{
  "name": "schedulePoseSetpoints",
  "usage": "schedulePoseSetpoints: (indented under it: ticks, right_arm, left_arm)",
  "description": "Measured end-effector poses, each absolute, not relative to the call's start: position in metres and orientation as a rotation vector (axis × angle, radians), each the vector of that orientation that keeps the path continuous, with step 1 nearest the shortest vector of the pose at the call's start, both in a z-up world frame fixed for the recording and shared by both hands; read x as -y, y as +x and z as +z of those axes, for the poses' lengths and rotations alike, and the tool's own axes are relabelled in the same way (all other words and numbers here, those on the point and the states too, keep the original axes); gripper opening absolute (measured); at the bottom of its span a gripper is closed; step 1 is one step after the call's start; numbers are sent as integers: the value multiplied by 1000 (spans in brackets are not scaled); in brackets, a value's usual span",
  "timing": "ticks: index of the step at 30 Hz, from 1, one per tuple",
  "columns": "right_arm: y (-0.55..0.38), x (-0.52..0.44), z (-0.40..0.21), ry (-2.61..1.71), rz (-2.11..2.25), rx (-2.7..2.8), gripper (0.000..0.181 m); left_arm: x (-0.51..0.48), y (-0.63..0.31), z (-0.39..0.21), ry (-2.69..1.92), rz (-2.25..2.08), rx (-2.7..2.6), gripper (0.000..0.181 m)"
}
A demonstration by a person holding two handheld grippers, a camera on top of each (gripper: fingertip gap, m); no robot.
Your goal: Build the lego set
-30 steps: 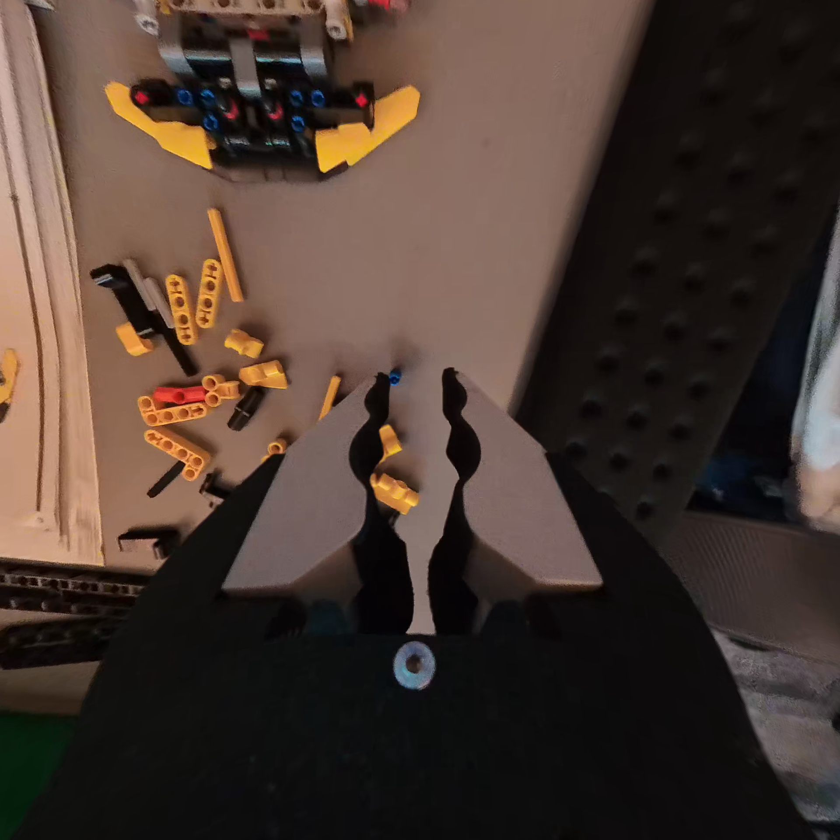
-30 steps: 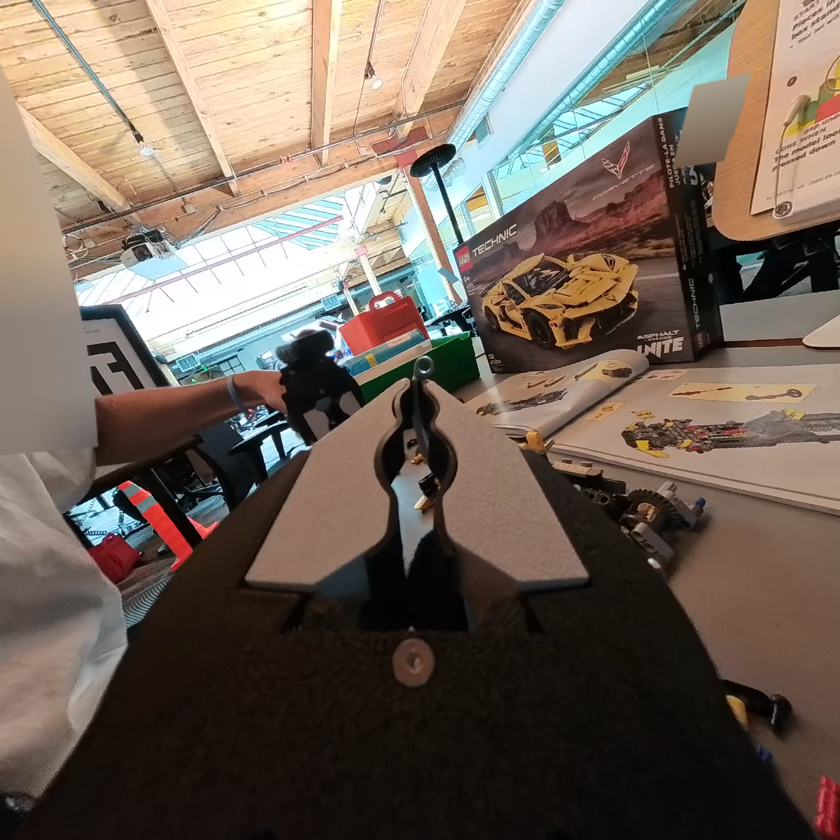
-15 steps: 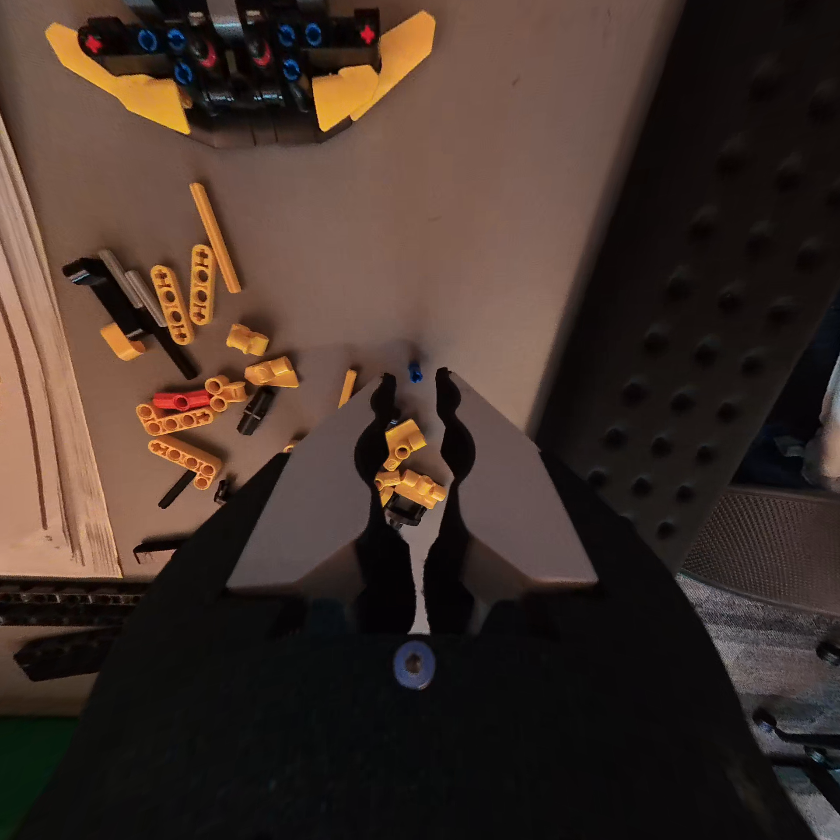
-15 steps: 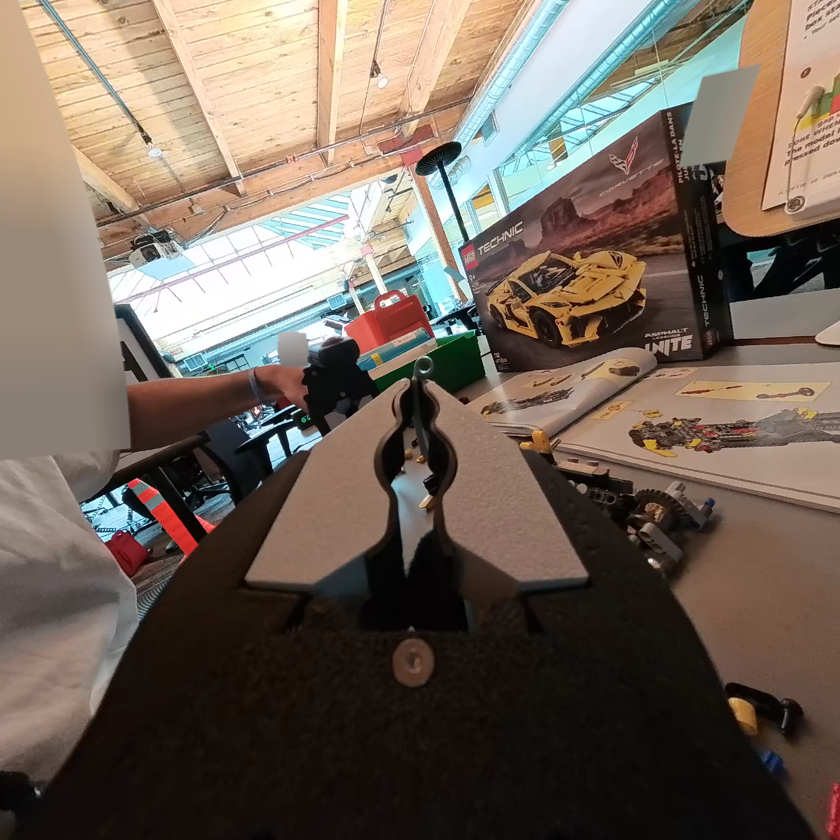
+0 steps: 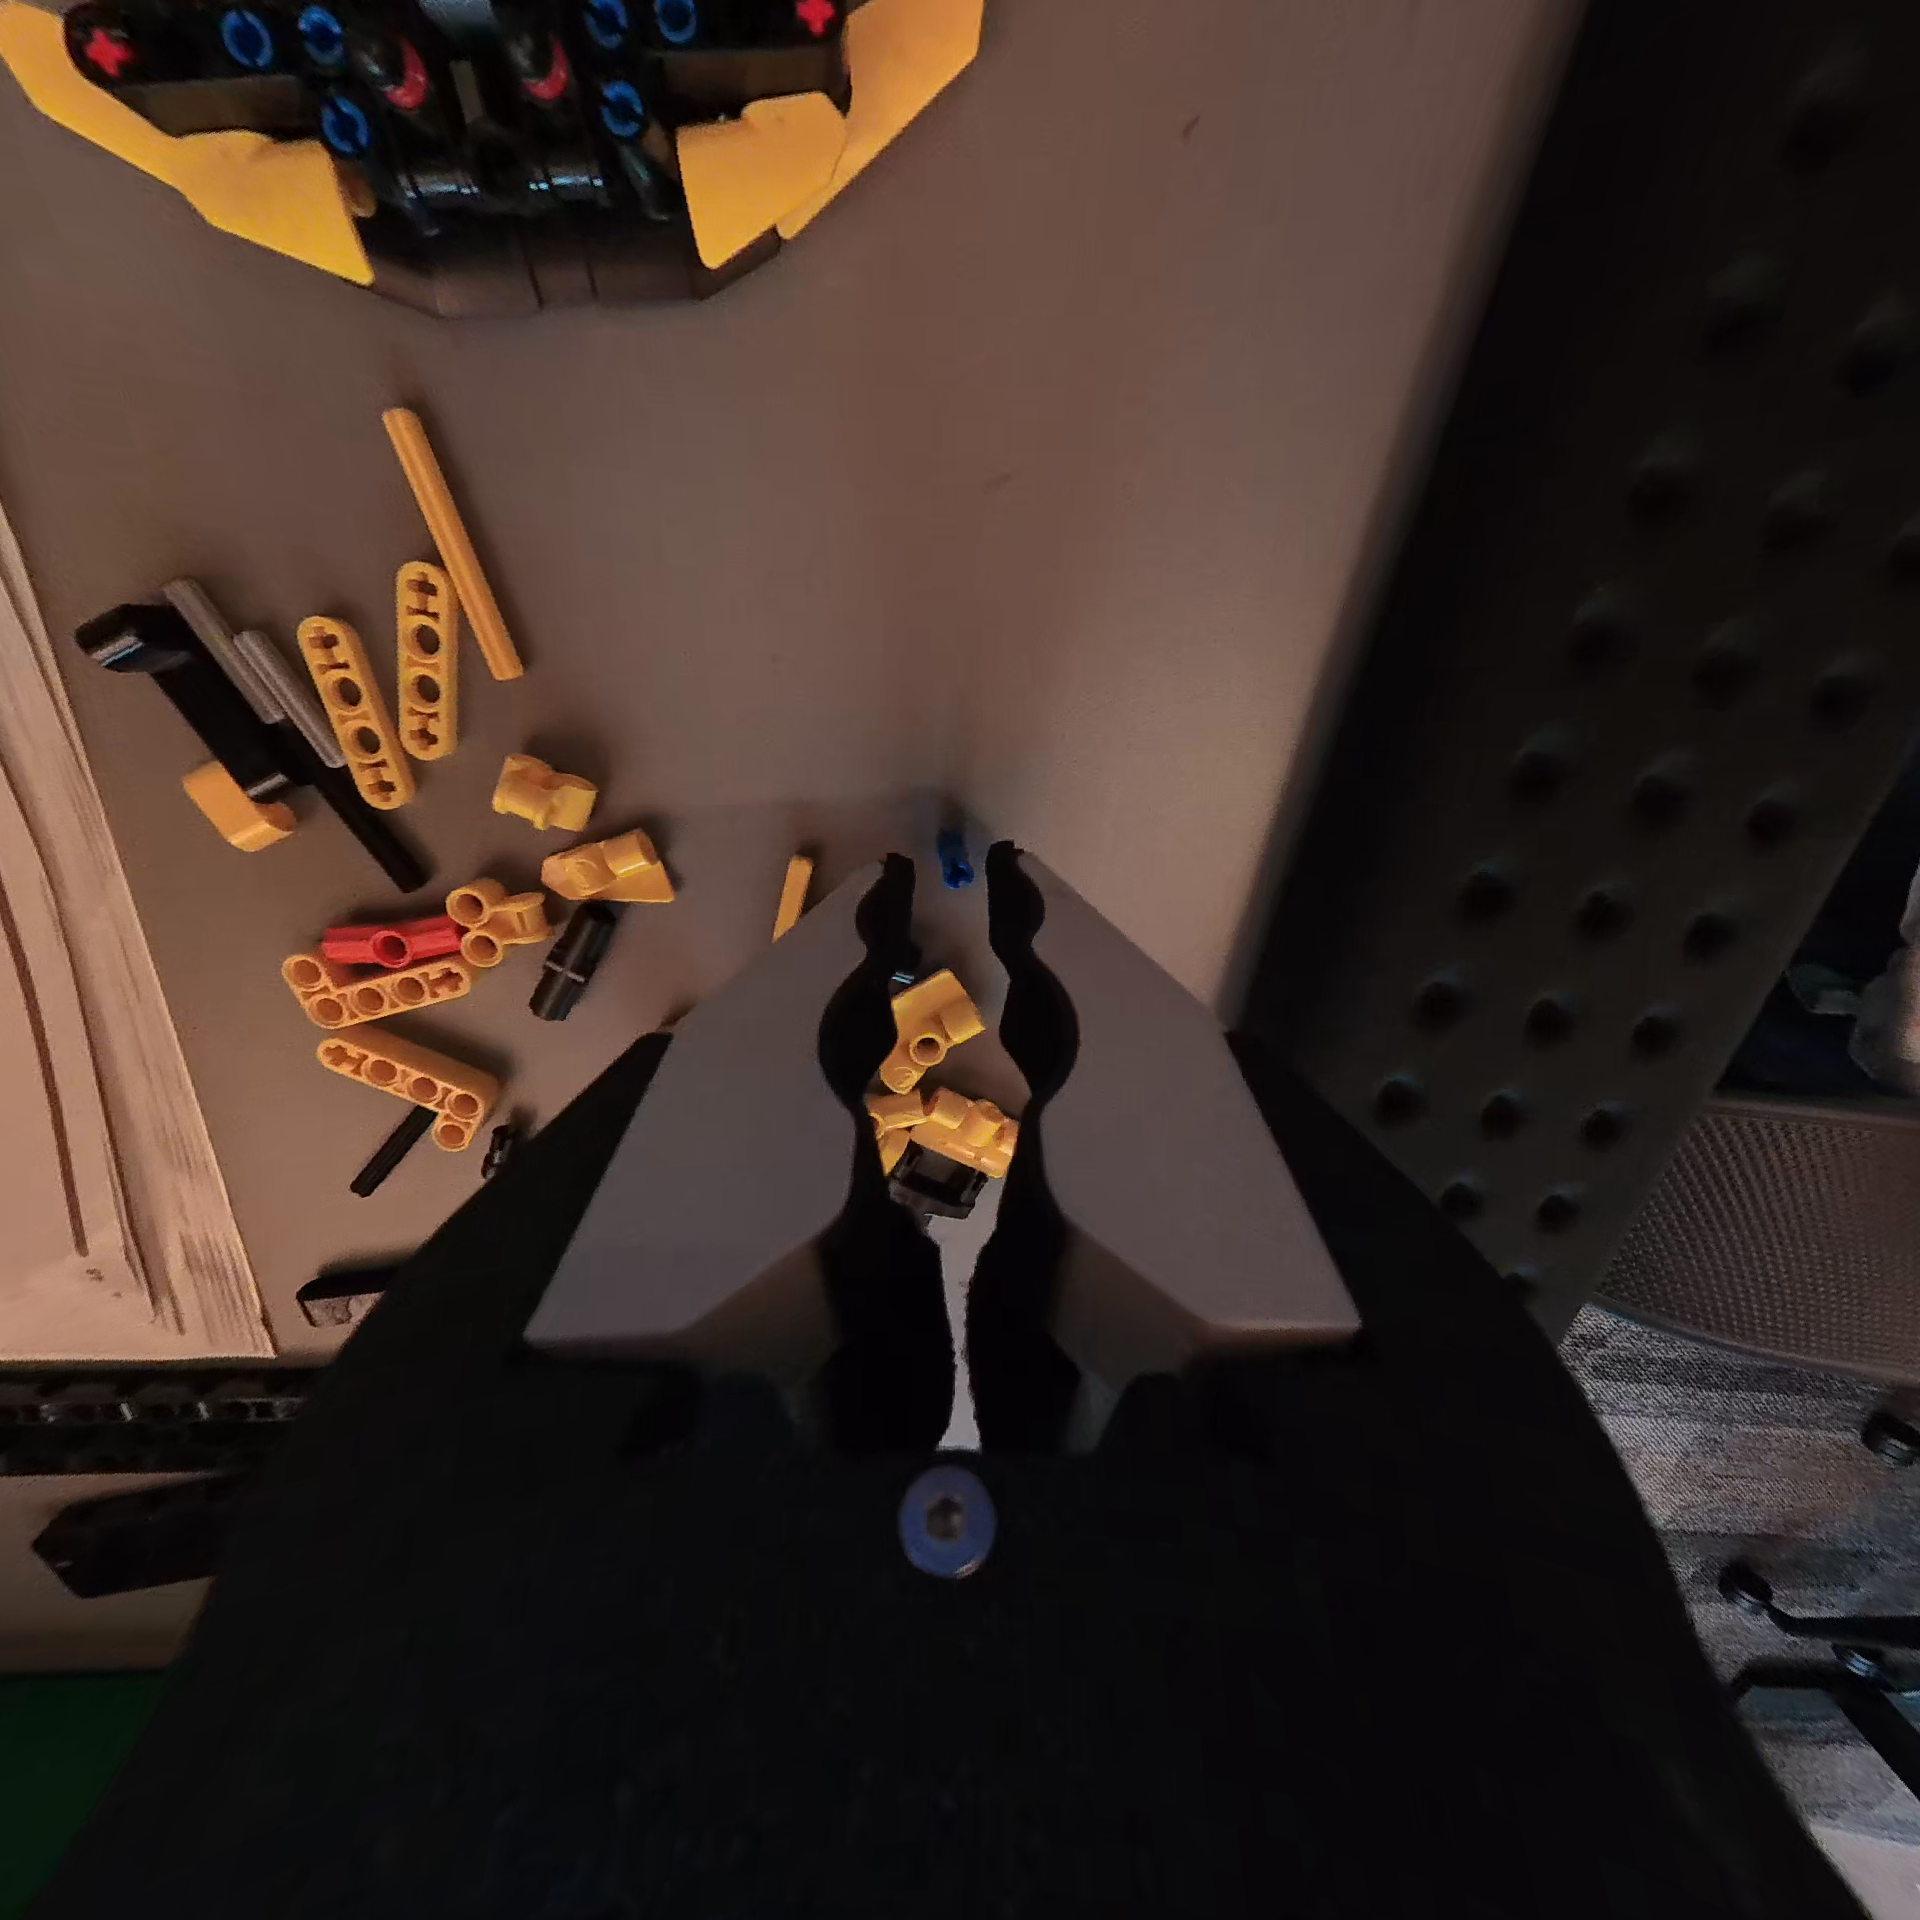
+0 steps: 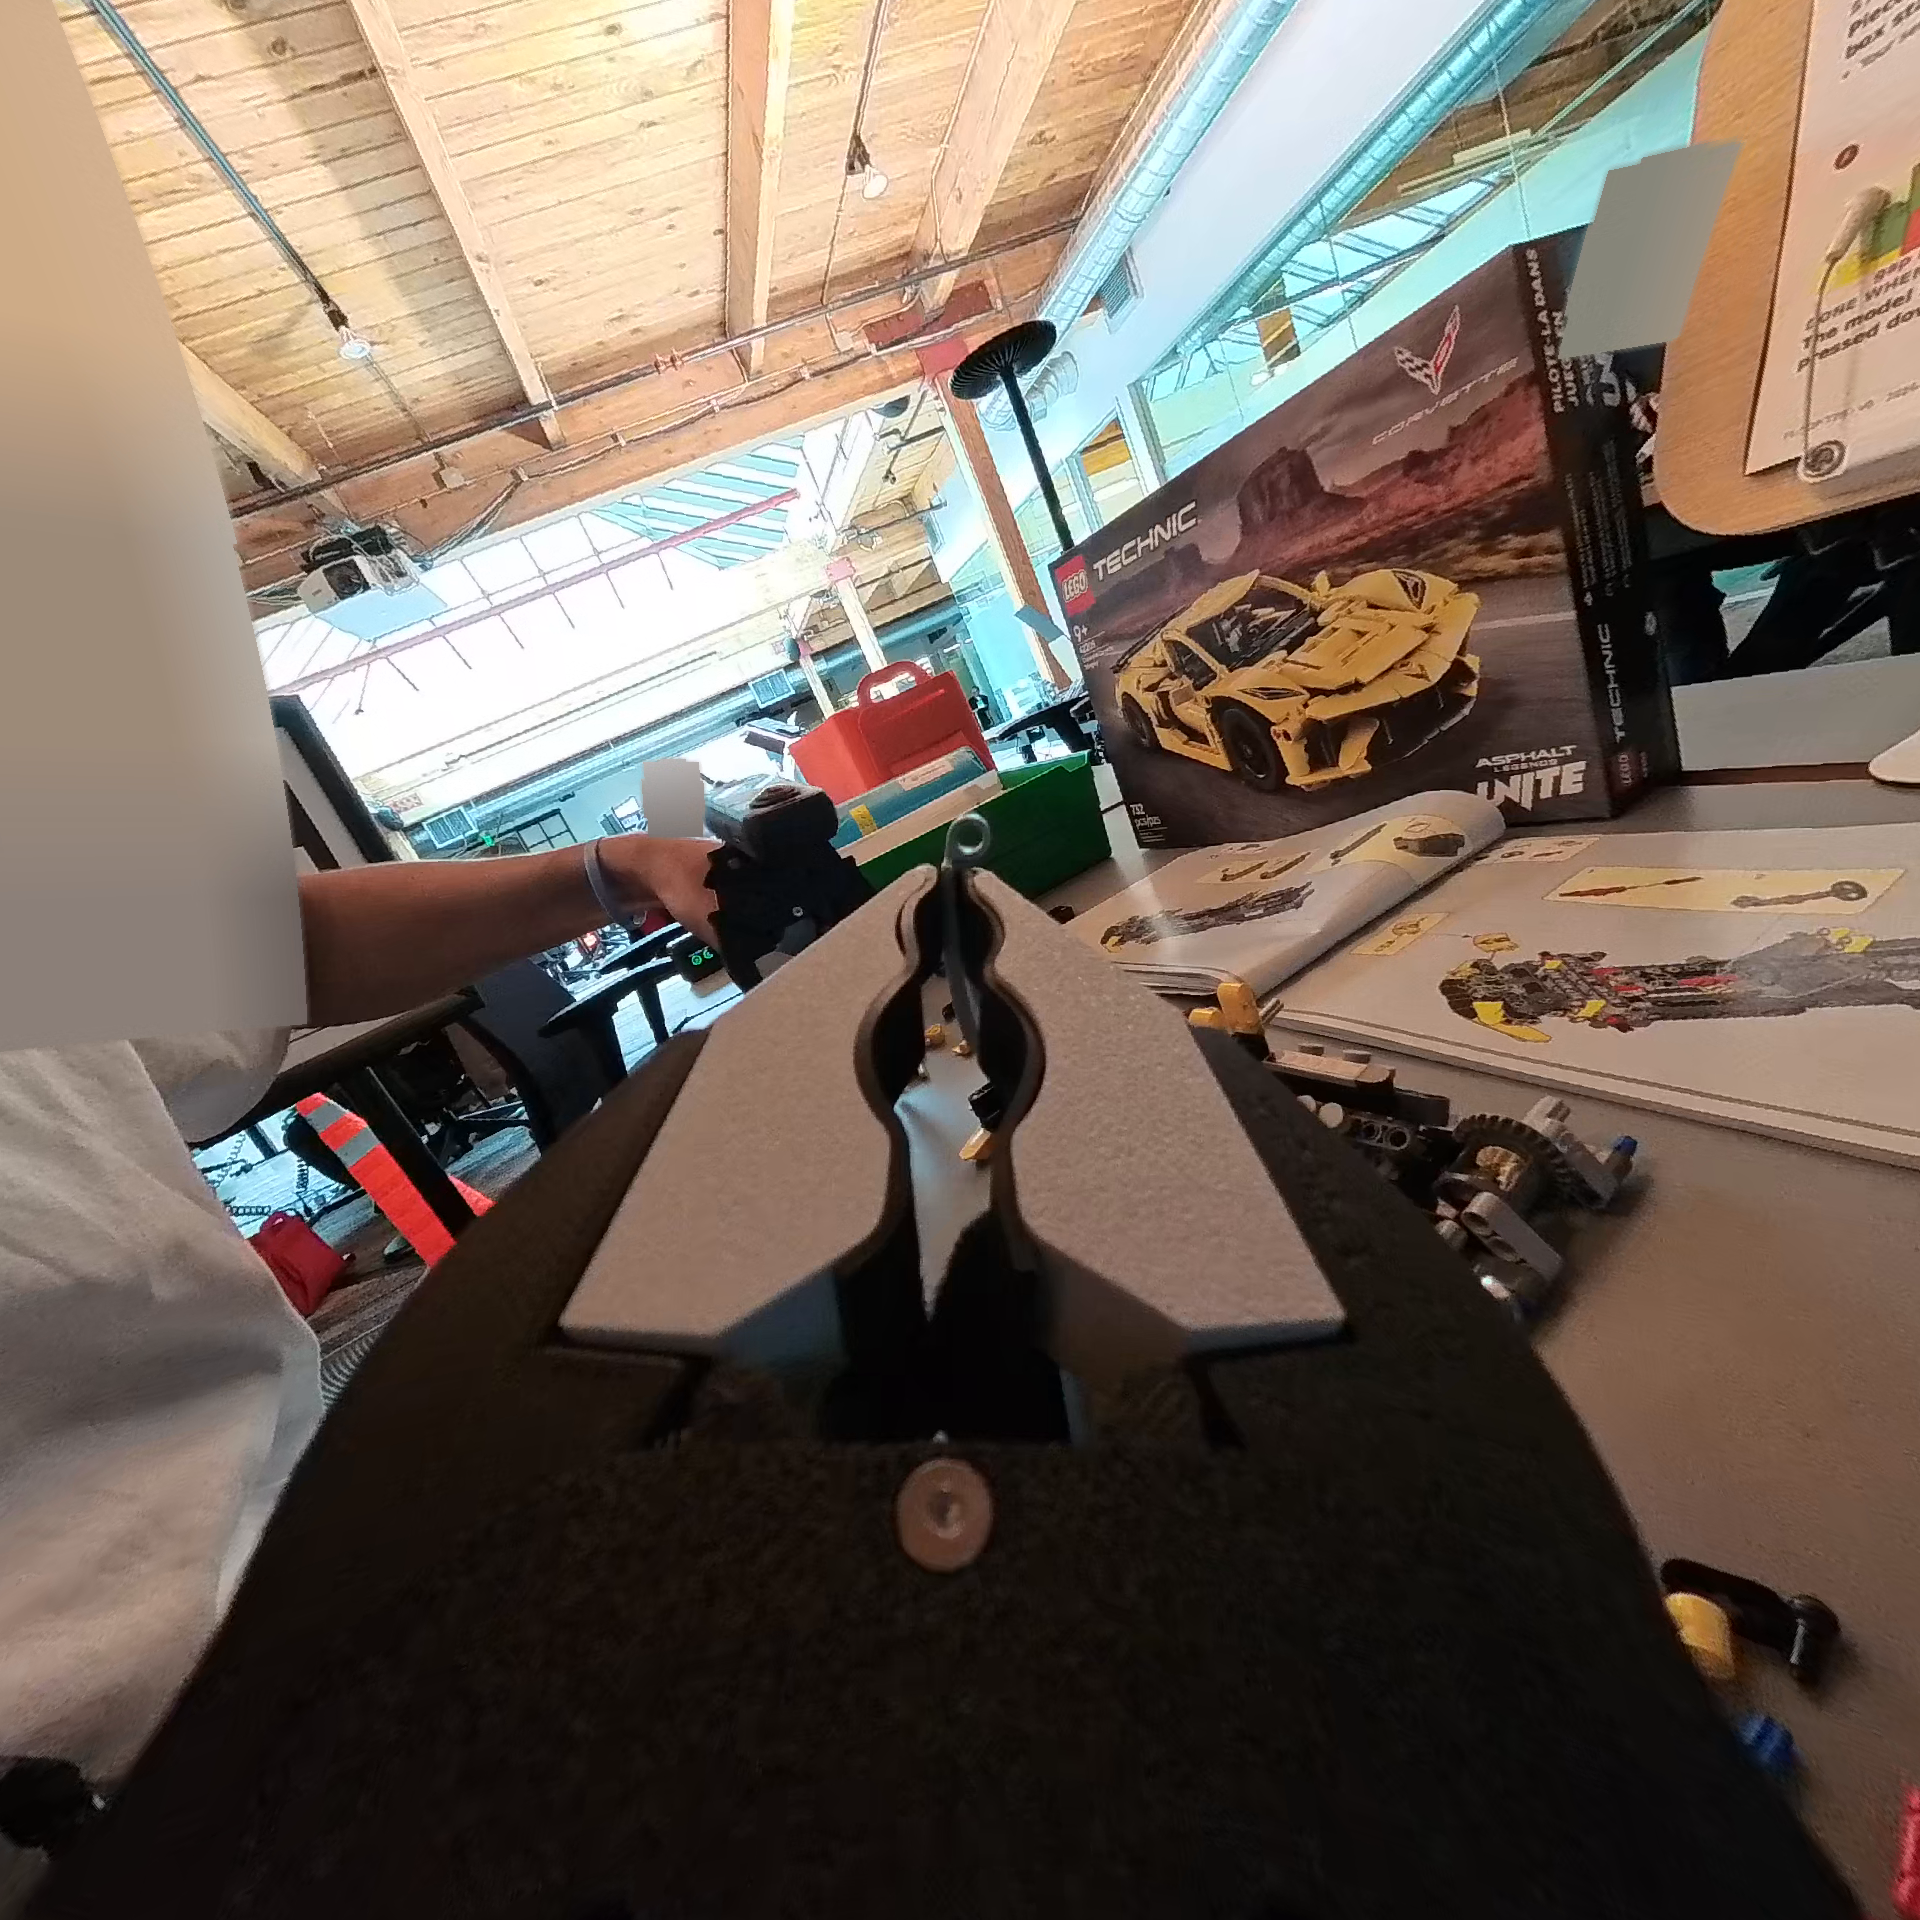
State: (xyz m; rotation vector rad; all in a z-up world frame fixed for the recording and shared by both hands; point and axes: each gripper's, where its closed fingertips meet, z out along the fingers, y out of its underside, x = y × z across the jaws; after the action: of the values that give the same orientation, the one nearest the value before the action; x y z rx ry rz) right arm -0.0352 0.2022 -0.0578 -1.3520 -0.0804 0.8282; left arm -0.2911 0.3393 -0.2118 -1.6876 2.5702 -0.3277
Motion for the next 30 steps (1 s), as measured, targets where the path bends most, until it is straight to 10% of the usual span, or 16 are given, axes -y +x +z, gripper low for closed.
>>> schedulePoseSetpoints:
  ticks: [30]
  right_arm:
    - [-35, -201, -57, -1348, 834, 78, 1]
  left_arm:
    - [-338, -256, -181, -1674, -503, -2325, 3]
